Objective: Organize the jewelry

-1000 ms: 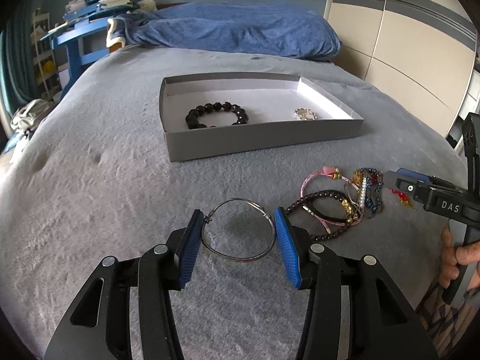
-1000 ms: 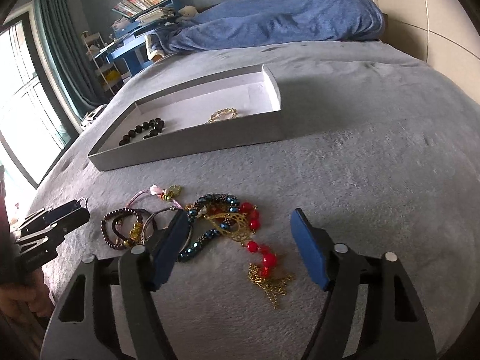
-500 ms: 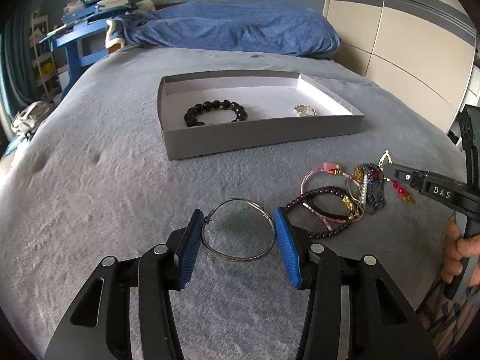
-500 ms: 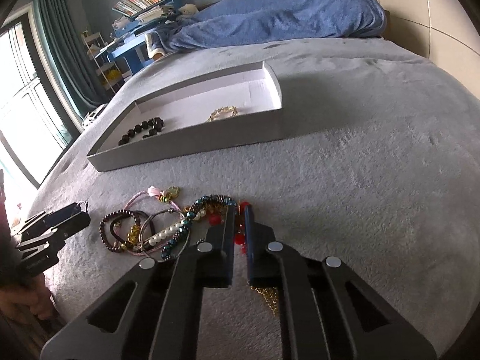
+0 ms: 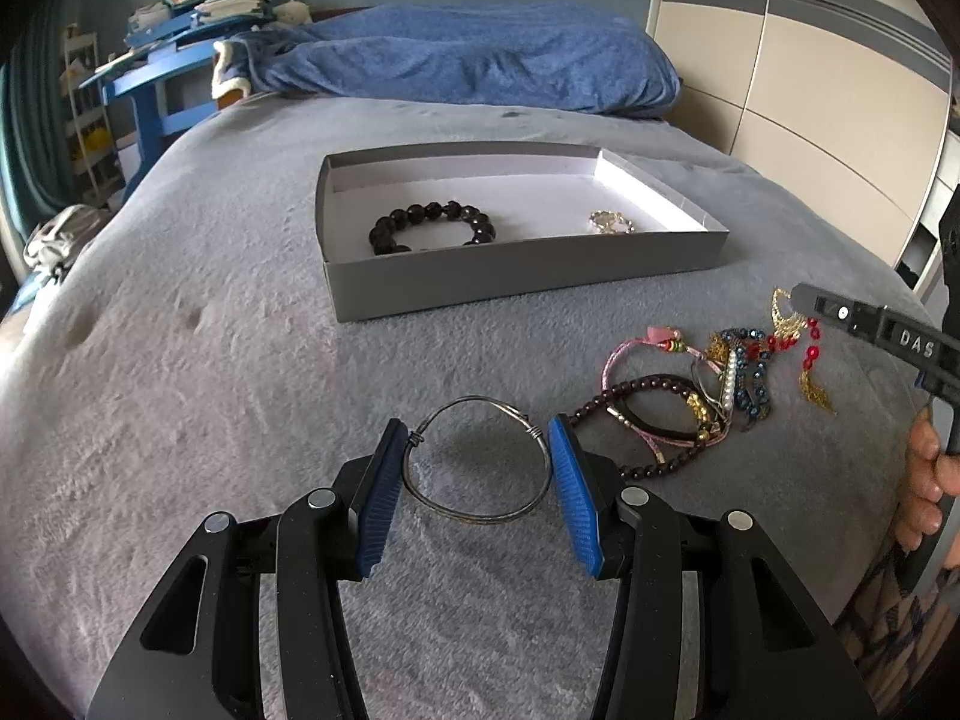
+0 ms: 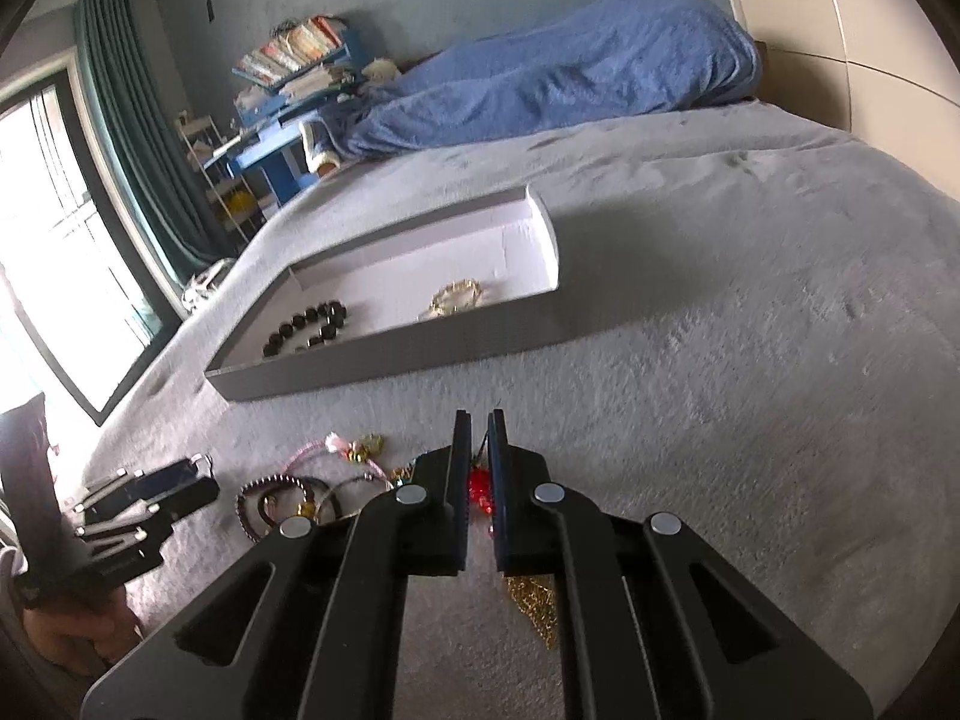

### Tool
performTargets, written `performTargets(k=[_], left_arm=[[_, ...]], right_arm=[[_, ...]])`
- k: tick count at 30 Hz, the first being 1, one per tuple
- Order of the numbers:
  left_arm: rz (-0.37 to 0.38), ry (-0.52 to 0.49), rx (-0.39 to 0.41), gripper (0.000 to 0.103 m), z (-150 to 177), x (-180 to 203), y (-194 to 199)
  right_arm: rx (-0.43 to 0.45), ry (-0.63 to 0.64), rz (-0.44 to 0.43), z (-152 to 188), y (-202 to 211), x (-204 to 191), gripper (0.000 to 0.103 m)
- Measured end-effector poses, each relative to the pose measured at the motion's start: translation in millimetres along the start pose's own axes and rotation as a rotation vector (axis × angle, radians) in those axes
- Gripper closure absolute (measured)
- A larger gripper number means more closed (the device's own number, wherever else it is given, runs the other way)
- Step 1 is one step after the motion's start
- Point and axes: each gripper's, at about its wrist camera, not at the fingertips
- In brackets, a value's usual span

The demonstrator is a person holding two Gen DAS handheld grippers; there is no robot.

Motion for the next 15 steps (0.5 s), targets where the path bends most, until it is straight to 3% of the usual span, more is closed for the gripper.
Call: performTargets(k=[8, 15], left_arm=[[-0.001, 0.003, 0.011, 0.053, -1.1, -0.1, 0.5], [0.003, 0.014, 0.03, 0.053, -4.9, -0.5, 5.3]], right_arm=[[0.069, -0.069, 0.024, -11.6, 12.9, 16.6, 0.103], [0.062, -0.163, 0.062, -12.2, 11.9, 41.7, 0.103]])
Point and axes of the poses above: each gripper's, at about its wrist camera, not at the fingertips, and y roughly against the way its jaws point, x to its right, z to its underside, and after that the axes turned 8 degrees about x, right-handed
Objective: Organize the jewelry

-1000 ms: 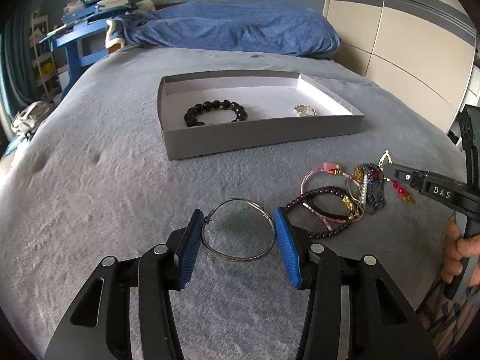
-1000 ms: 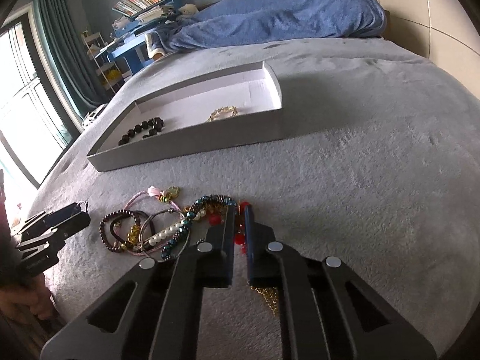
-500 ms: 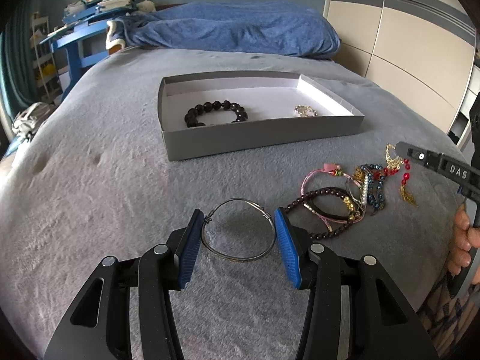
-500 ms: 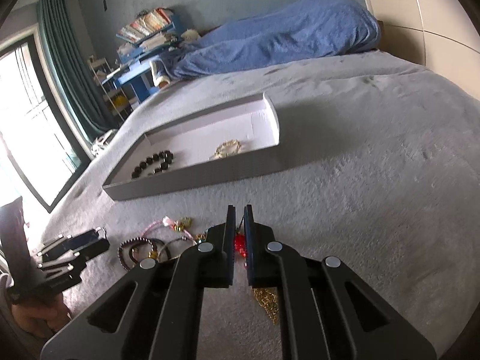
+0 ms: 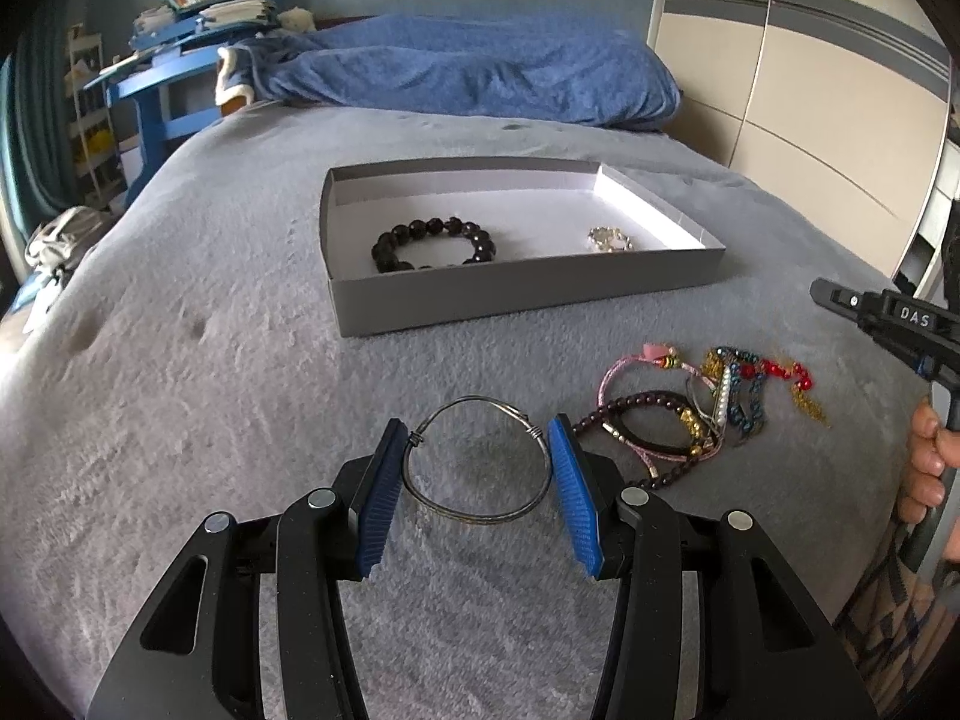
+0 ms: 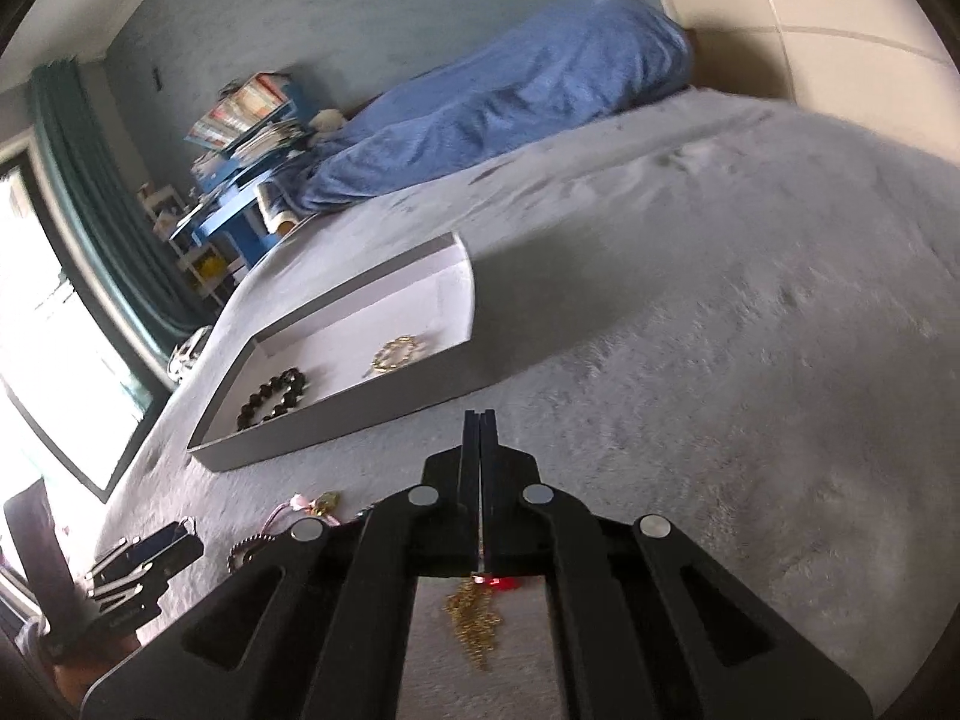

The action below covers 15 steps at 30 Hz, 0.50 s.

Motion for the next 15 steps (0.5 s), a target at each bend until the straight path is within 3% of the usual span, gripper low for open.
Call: performTargets(k=[6, 8, 9, 10, 15], left_arm=[[0.017, 0.019, 0.011, 0.053, -2.9, -1.9, 1.9], [0.022, 0.023, 0.013, 0.053, -3.6, -1.6, 2.2], [0.023, 0.024, 0.013, 0.053, -3.8, -1.5, 2.1], [0.025, 0.026, 0.012, 0.053, -4.0, -1.5, 2.0], [0.031, 0.031, 0.017, 0.053, -5.2, -1.6, 3.1]], right_arm=[[-0.038, -0.028, 0.063, 5.2, -5.7, 10.2, 0.1], [-0.059, -0.011, 0.07, 8.5, -7.2, 5.7, 0.079], [-0.069, 0.009, 0.063, 10.7, -8.3, 0.9, 0.055], [-0.07, 0.033, 0.064, 12.5, -8.0, -3.9, 0.048], [-0.122, 0.174, 0.067, 25.9, -15.8, -26.2, 0.048]])
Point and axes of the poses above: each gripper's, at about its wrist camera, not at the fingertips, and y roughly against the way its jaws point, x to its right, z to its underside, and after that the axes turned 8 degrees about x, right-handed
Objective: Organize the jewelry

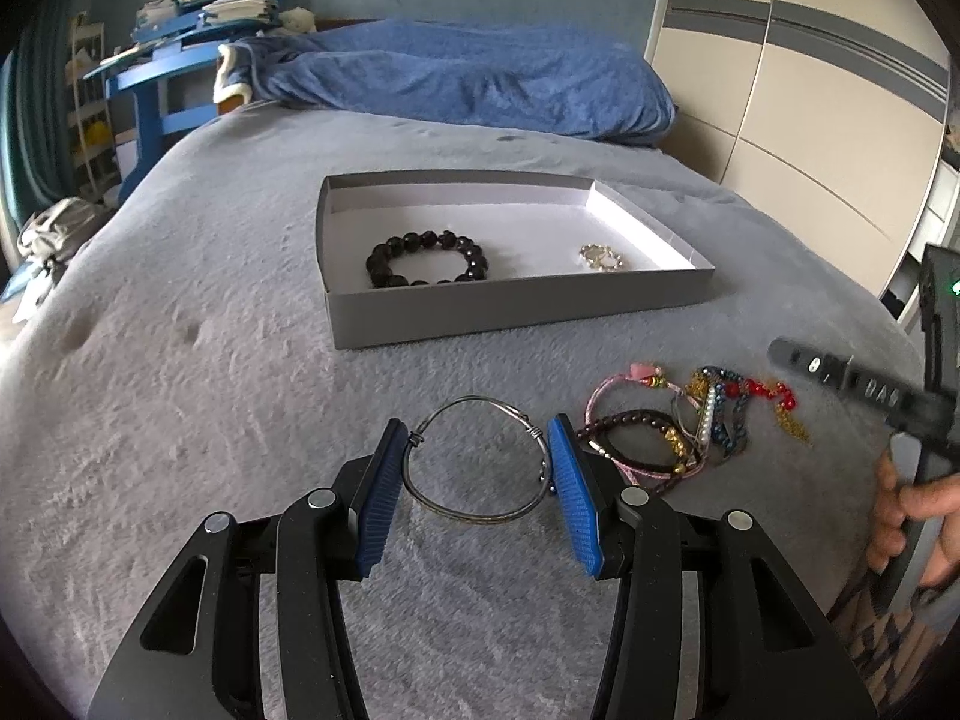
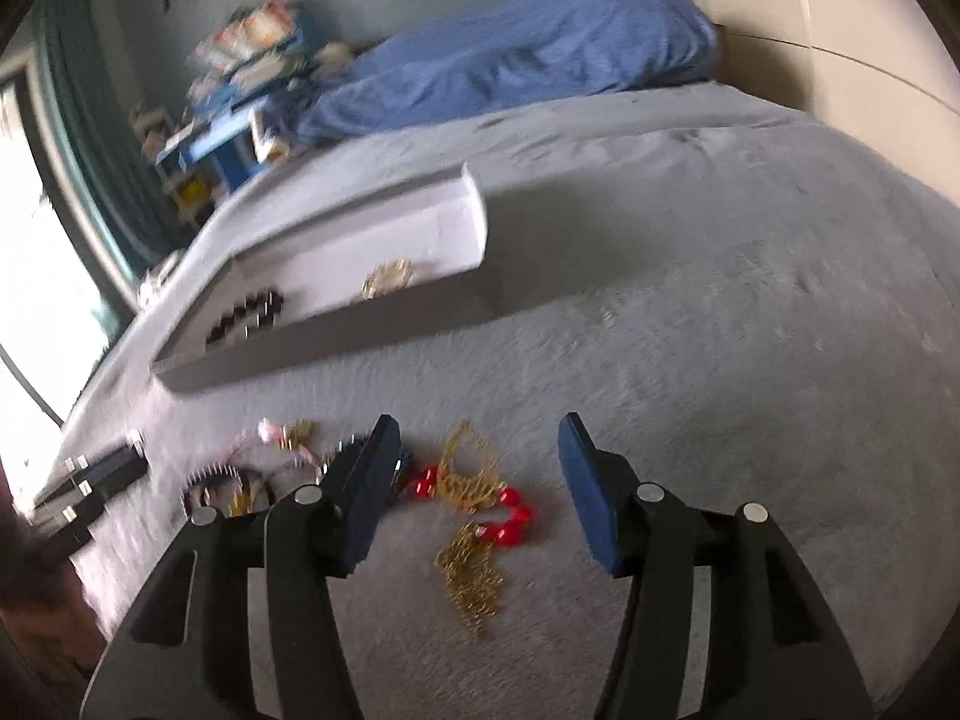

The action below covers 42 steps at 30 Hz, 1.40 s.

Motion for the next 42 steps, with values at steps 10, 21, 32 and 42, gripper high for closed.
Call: performTargets(k=[10, 21, 32, 42], left_arm=[[0.001, 0.0, -0.001, 0.053, 0.0, 0.4, -0.1], [0.001, -0.003, 0.005, 0.053, 0.5, 2.3, -1.2], [0.024, -0.036, 0.066, 0.053, -30.1, 13.5, 9.2], [0.053, -0.046, 0.108, 0.053, -72.7, 19.8, 2.7]], right_arm=[[-0.06, 0.019, -0.014, 5.6, -8.4, -4.1, 0.08], [-0.042, -0.015, -0.046, 1.4, -5.1, 1.1, 0.081], [0.122, -0.145, -0.147, -41.9, 35.6, 20.8, 0.081], [0.18, -0.099, -0.195, -79.2, 48.4, 1.1, 0.081]])
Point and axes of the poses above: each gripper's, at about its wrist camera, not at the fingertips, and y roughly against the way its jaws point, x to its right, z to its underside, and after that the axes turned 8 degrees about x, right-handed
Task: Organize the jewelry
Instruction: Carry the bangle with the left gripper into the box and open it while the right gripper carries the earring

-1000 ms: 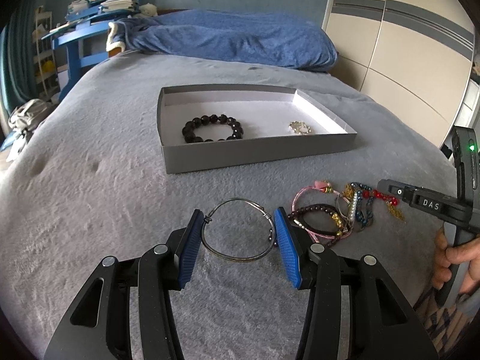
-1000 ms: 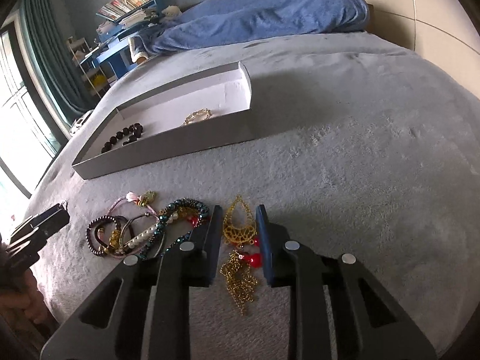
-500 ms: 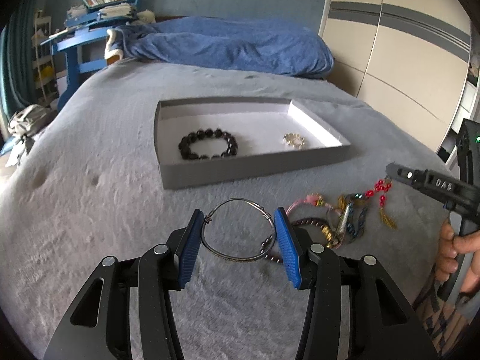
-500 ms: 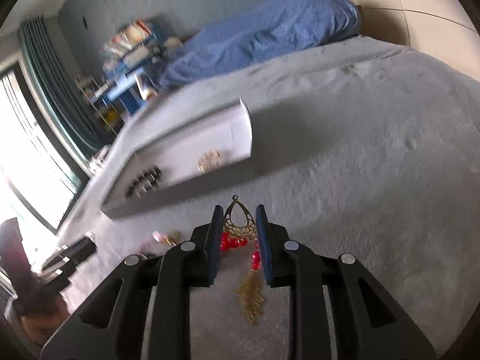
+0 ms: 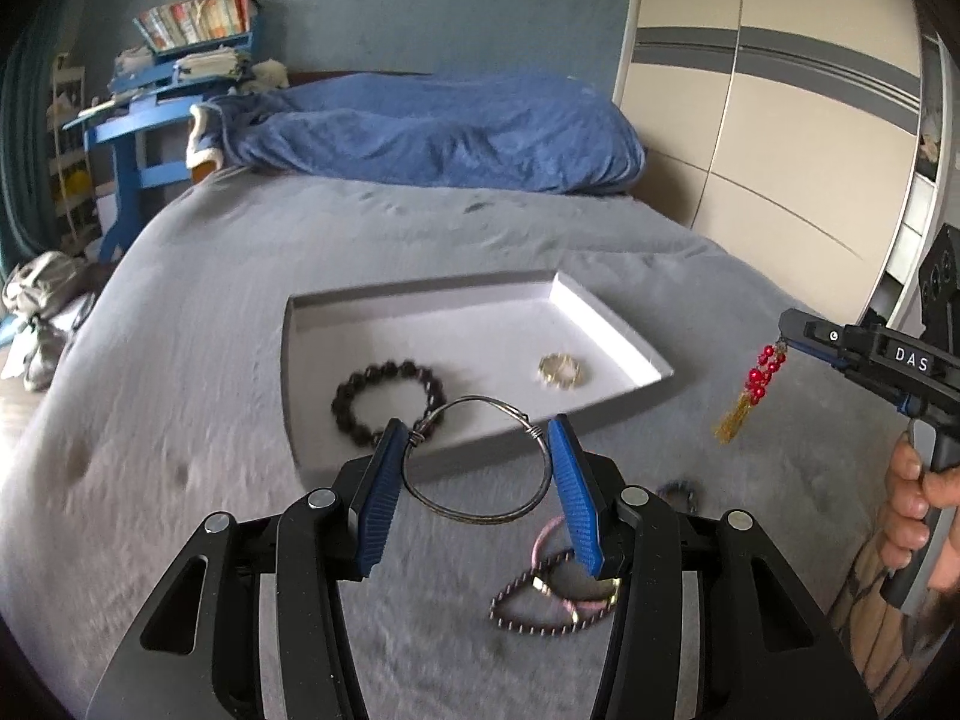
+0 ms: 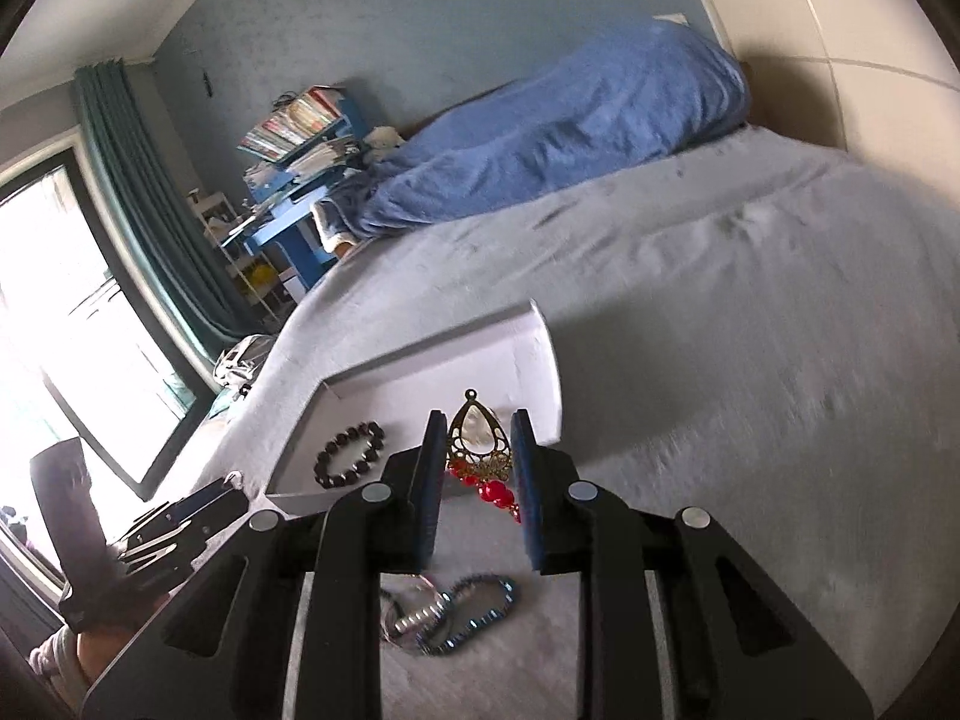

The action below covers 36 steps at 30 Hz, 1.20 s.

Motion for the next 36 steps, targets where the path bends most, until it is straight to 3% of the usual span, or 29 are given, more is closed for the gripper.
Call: performTargets(k=[11, 21, 29, 36], left_arm=[[0.016, -0.033, -0.036, 0.053, -34.6, 11.1, -44.9], [0.015, -0.031, -0.107, 0.053, -33.0, 19.2, -87.4], [0.013, -0.056, -0.148, 0.053, -25.9, 30.1, -115.3], [0.01, -0.085, -0.227, 0.053, -5.0, 36.7, -140.5]], right_arm=[[0.032, 0.075, -0.071, -39.2, -28.1, -41.1, 0.081], [0.01, 0.073, -0.073, -47.0, -68.7, -46.0, 0.081], [-0.049, 0.08, -0.055, -38.1, -98.6, -37.4, 0.081], [-0.182, 0.087, 0.03, -9.2, -129.7, -18.0, 0.081]])
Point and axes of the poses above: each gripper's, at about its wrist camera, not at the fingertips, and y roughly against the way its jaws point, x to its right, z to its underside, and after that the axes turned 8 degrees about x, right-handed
